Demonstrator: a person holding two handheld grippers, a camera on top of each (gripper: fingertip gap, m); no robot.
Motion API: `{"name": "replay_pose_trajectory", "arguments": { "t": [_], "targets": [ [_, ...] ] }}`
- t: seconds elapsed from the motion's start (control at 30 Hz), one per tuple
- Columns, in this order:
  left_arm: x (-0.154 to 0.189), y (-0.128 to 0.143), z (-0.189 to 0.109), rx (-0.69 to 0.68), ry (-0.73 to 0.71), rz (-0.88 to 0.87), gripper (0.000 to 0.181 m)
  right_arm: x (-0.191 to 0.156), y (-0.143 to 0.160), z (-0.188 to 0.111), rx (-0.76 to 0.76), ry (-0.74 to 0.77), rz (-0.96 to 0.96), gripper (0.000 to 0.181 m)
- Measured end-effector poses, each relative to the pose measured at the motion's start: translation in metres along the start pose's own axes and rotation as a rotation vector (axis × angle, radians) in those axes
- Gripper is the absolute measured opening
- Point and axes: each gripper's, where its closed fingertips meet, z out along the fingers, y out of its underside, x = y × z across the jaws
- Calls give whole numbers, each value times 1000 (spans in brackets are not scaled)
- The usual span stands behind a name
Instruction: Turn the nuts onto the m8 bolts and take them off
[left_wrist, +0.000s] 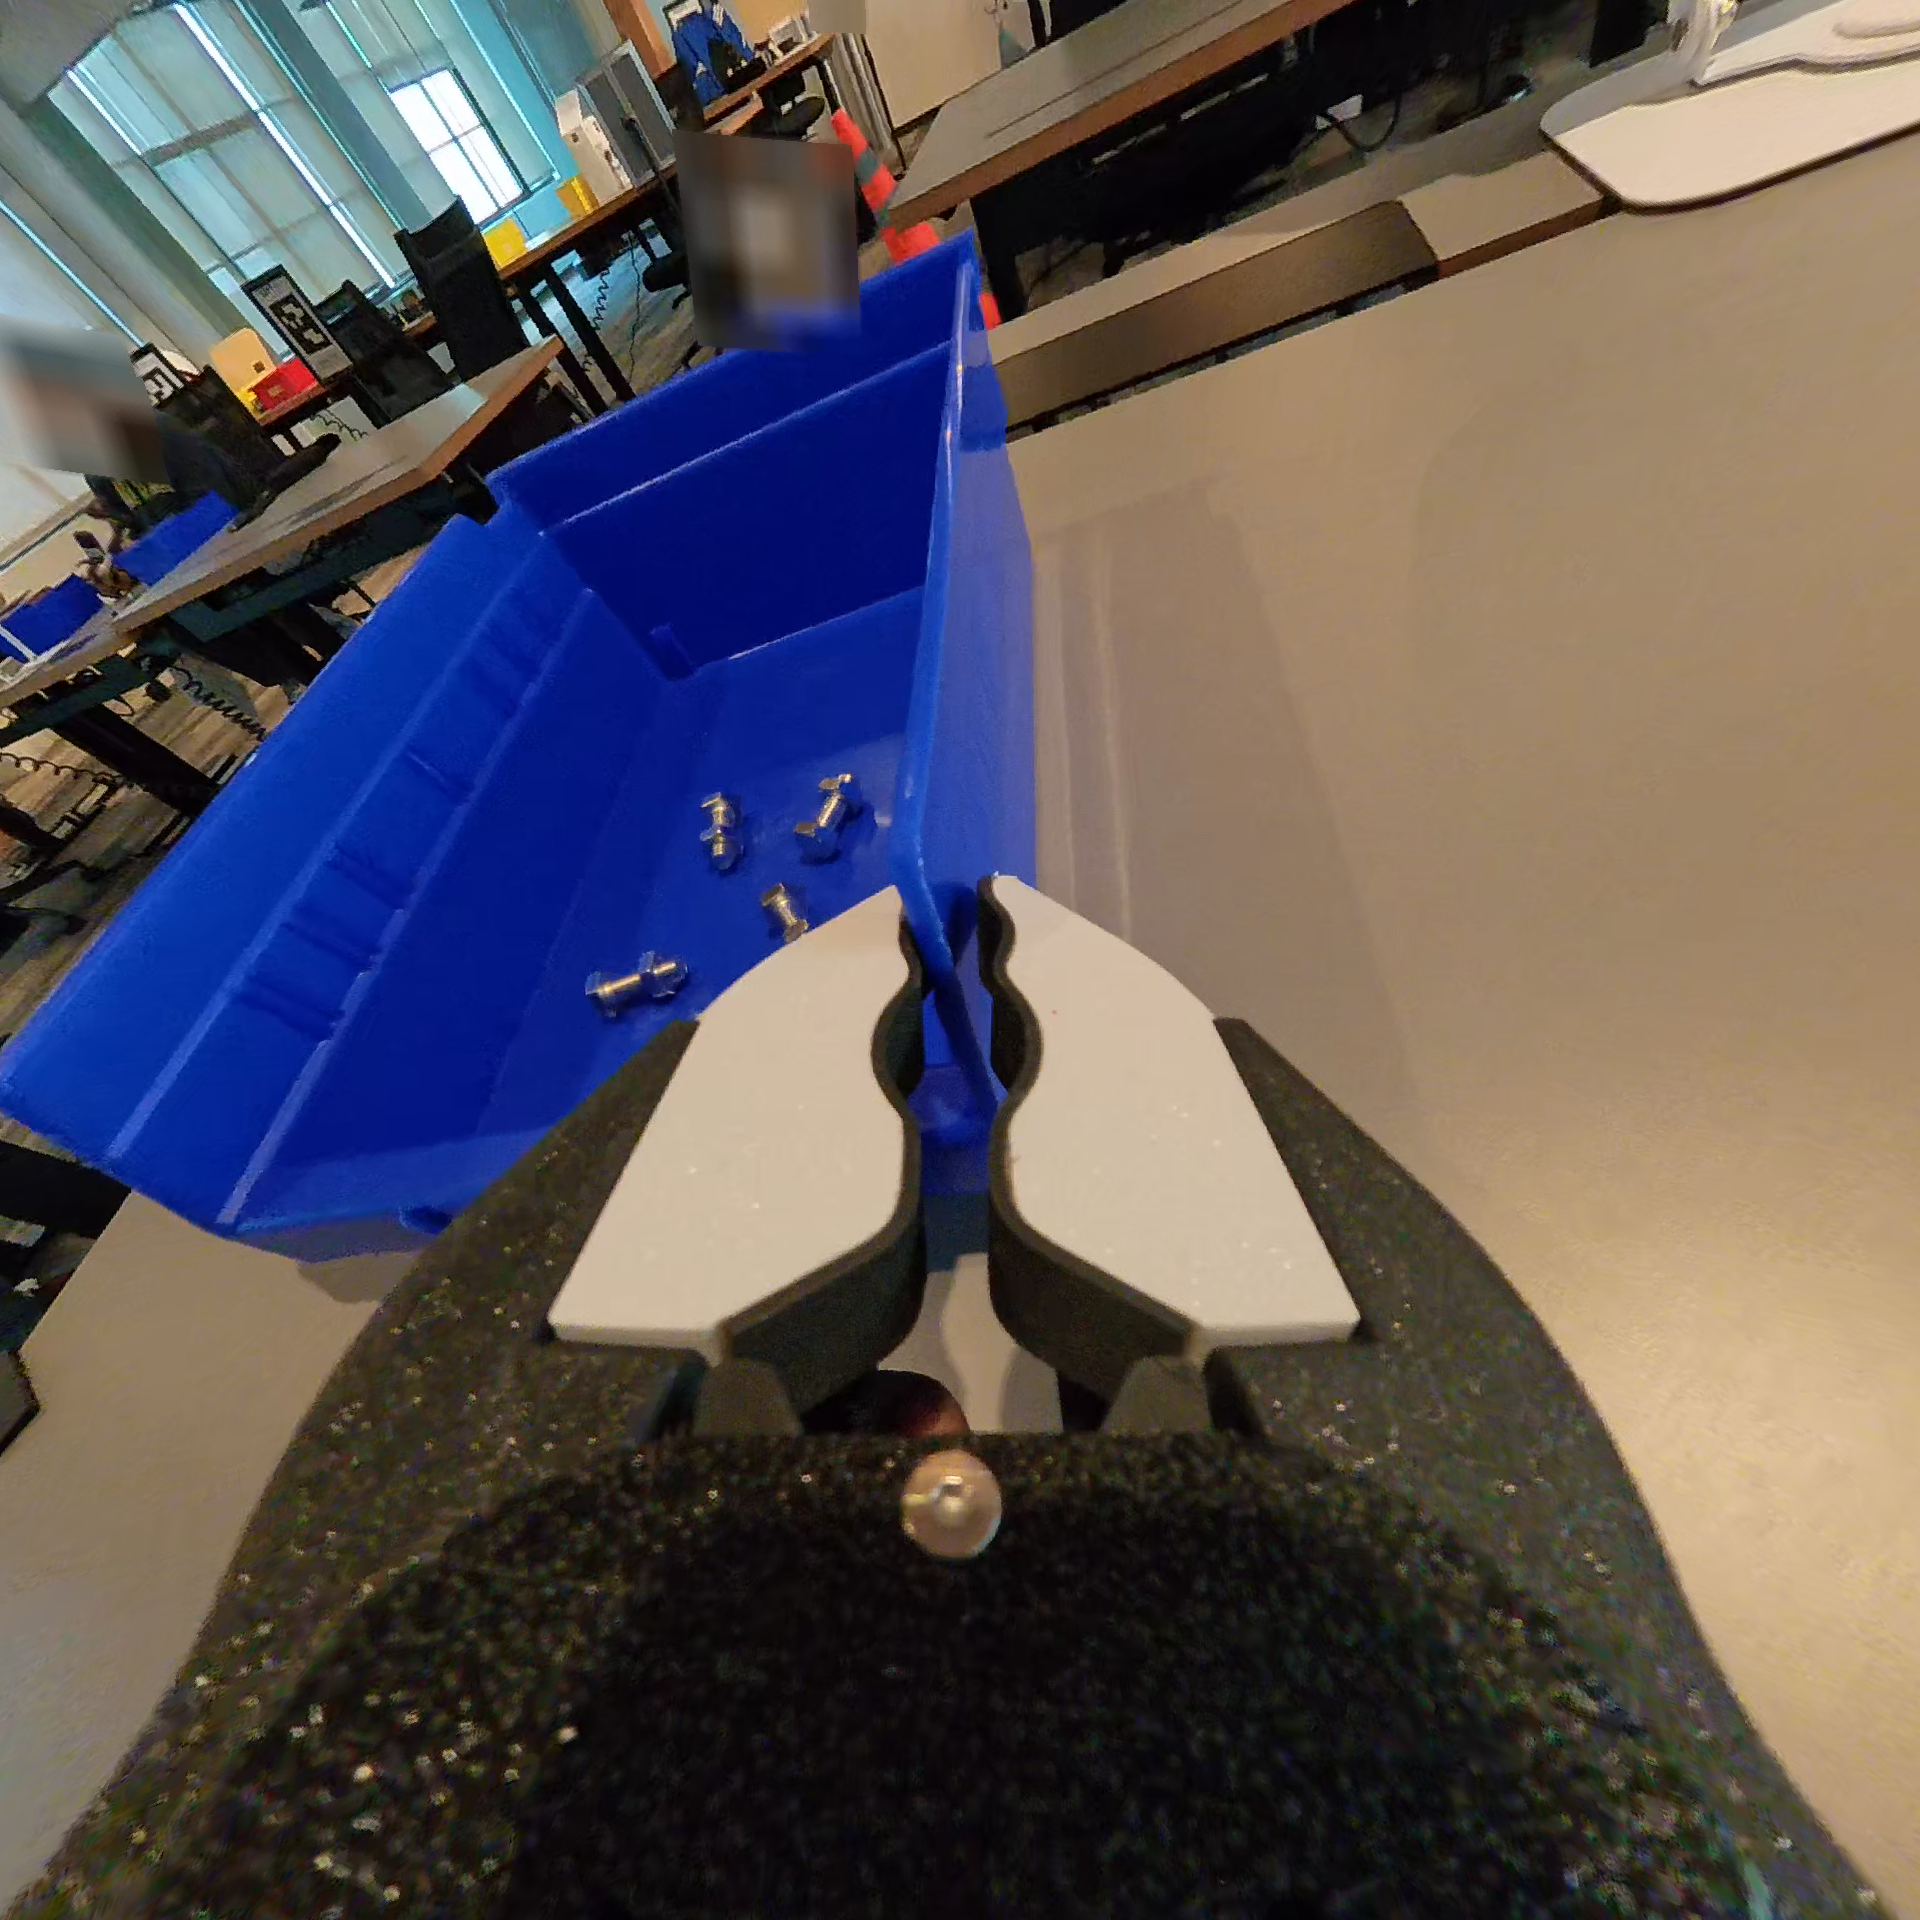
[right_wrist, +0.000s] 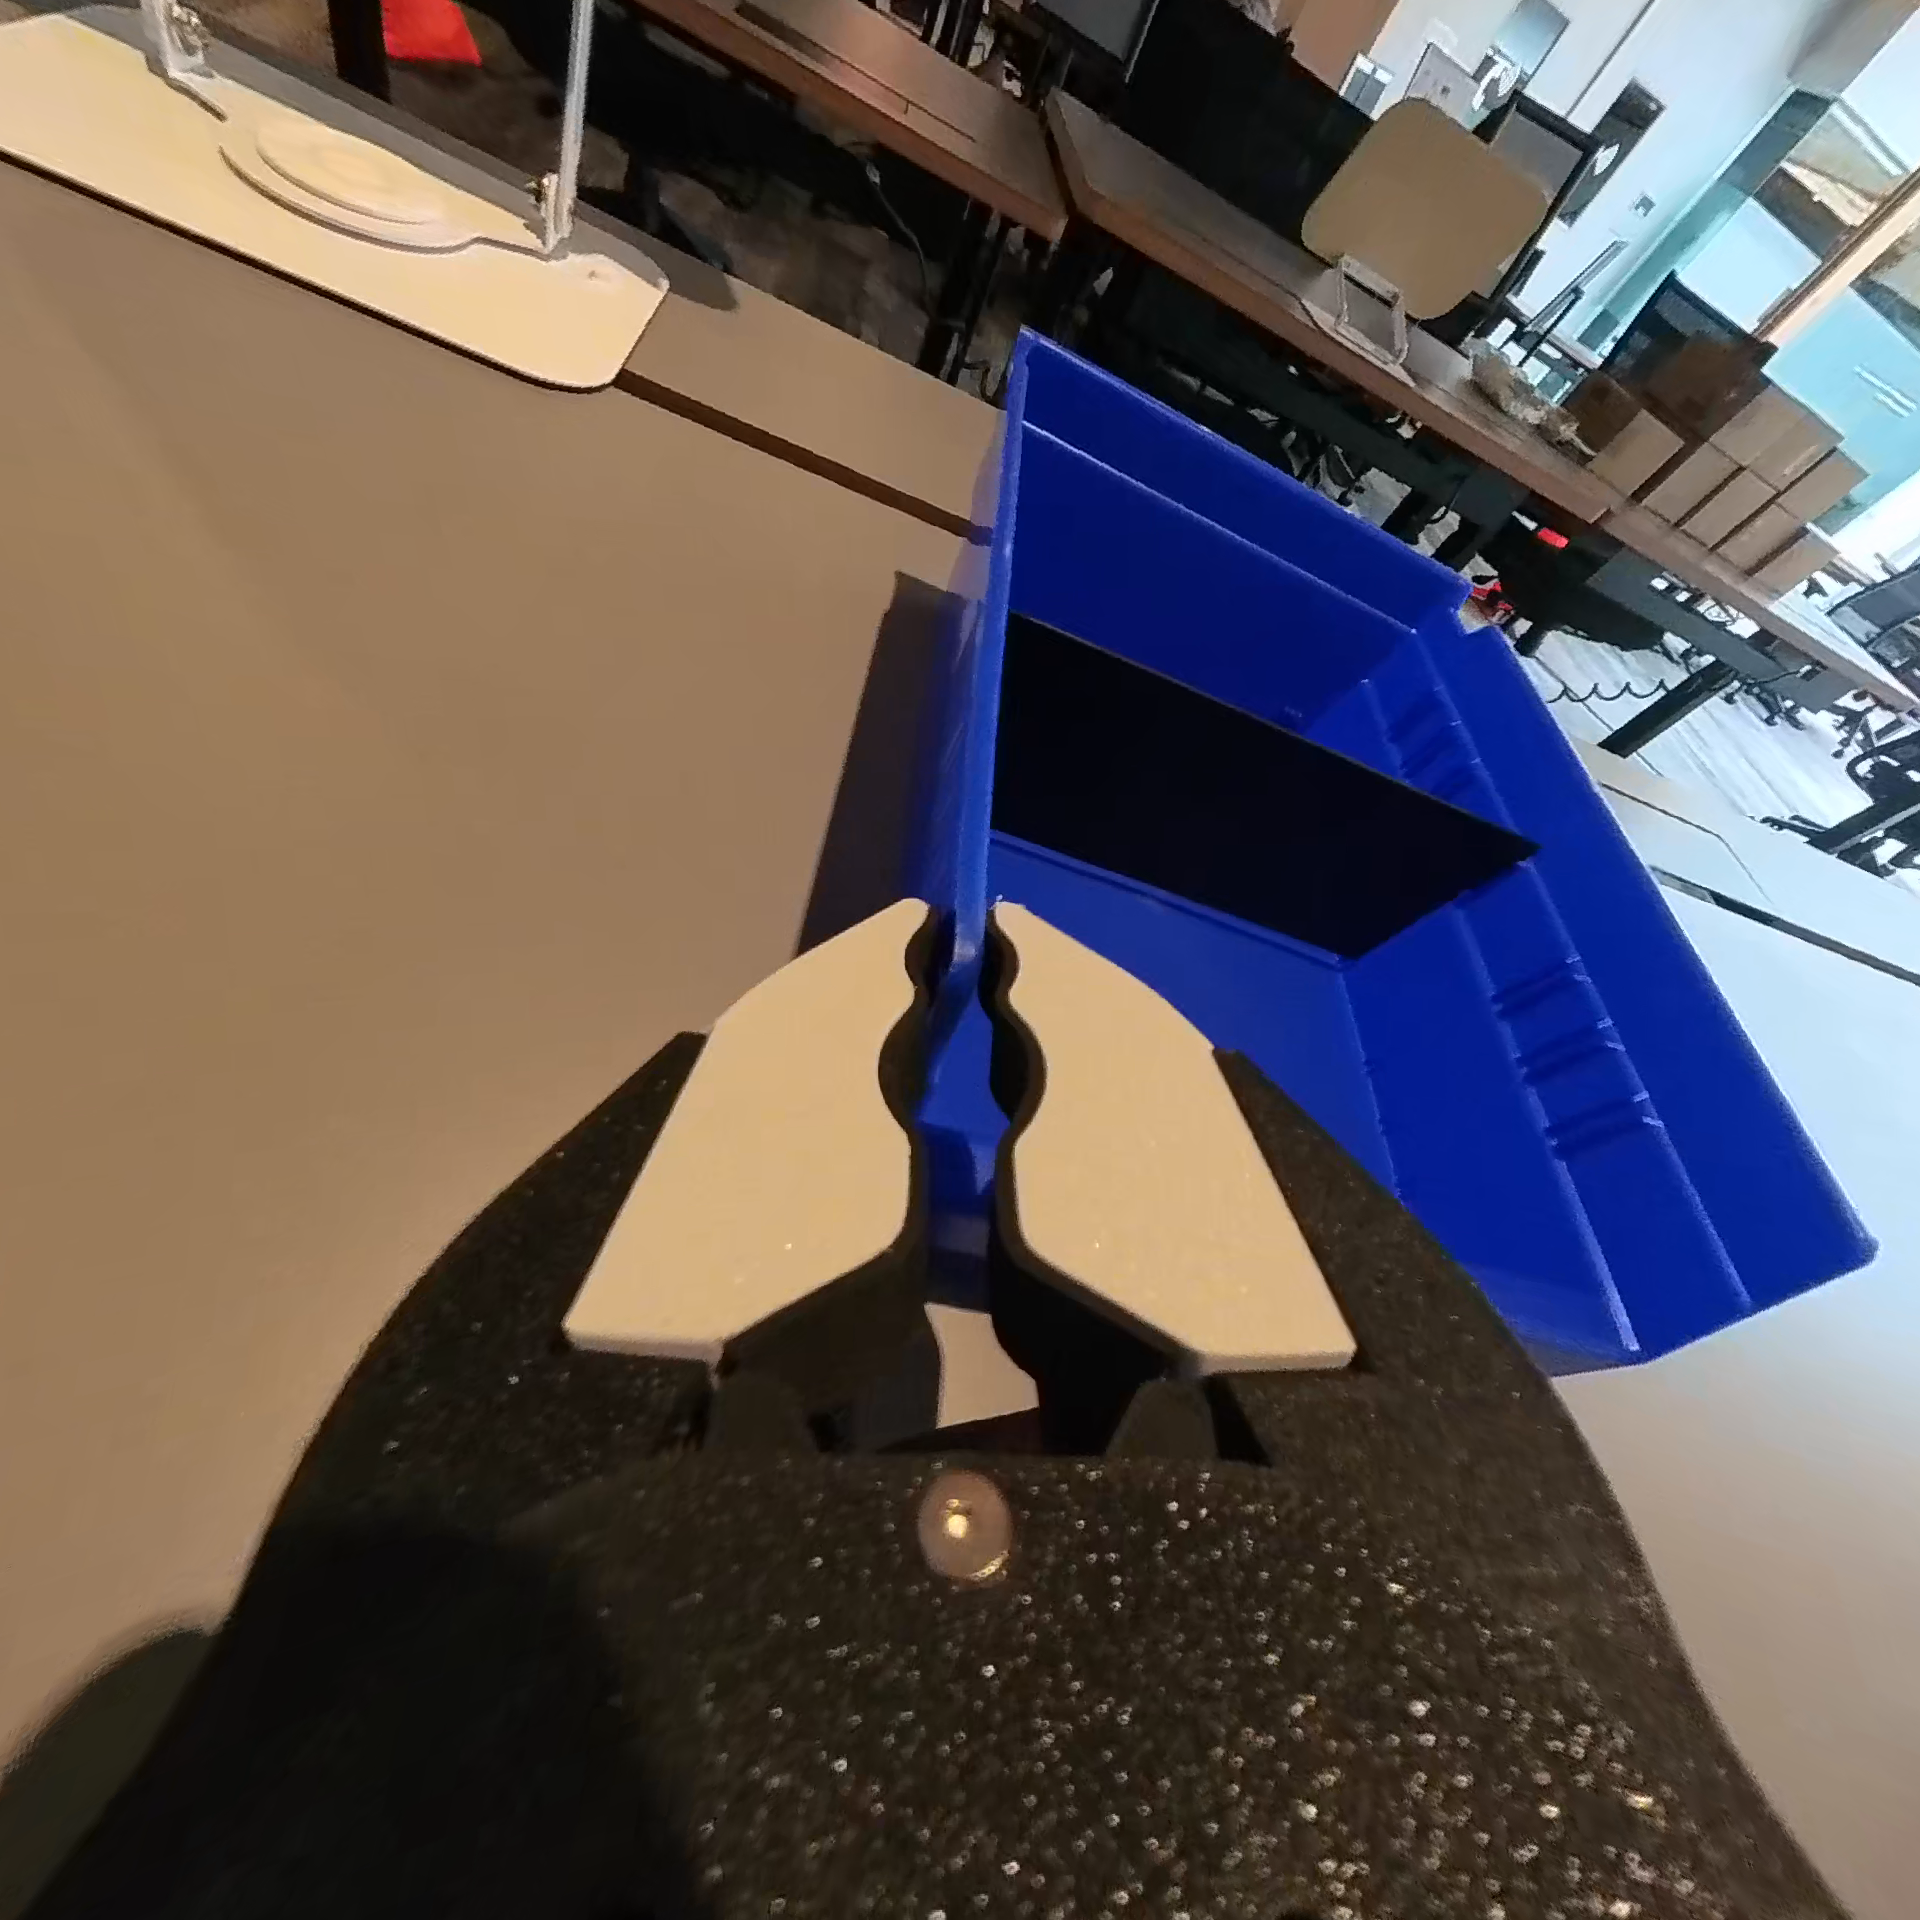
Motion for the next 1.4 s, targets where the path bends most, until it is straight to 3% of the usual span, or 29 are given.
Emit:
{"name": "replay_pose_trajectory", "arguments": {
  "t": [0.43,0.5,0.57,0.63,0.73,0.83,0.93,1.03,1.13,1.2,1.3,1.4],
  "targets": [
    [4,-5,10,11,42,45,6,-5,1,2,22,-18,-2,7],
    [5,-5,9,26,70,45,8,-5,1,-3,33,-8,-7,20],
    [9,-10,3,68,129,20,24,-4,1,-14,59,1,-14,34],
    [12,-20,-10,120,198,-11,36,-6,0,-30,106,-26,2,44],
    [9,-49,-41,214,311,-55,44,-11,-1,-60,203,-82,21,46],
    [-18,-83,-69,310,339,-136,45,-25,-6,-90,318,-148,4,43],
    [-59,-104,-73,310,297,-201,45,-54,-12,-111,383,-269,-42,40],
    [-96,-118,-59,259,225,-161,44,-87,-13,-118,384,-402,-68,40],
    [-119,-126,-21,170,227,-39,44,-111,-7,-118,367,-492,-81,41],
    [-119,-123,17,99,324,86,45,-120,-3,-118,352,-519,-107,41],
    [-100,-95,70,-38,584,227,47,-128,-1,-119,343,-546,-143,41],
    [-87,-59,99,-173,762,247,43,-132,1,-117,324,-557,-164,41]
  ]
}}
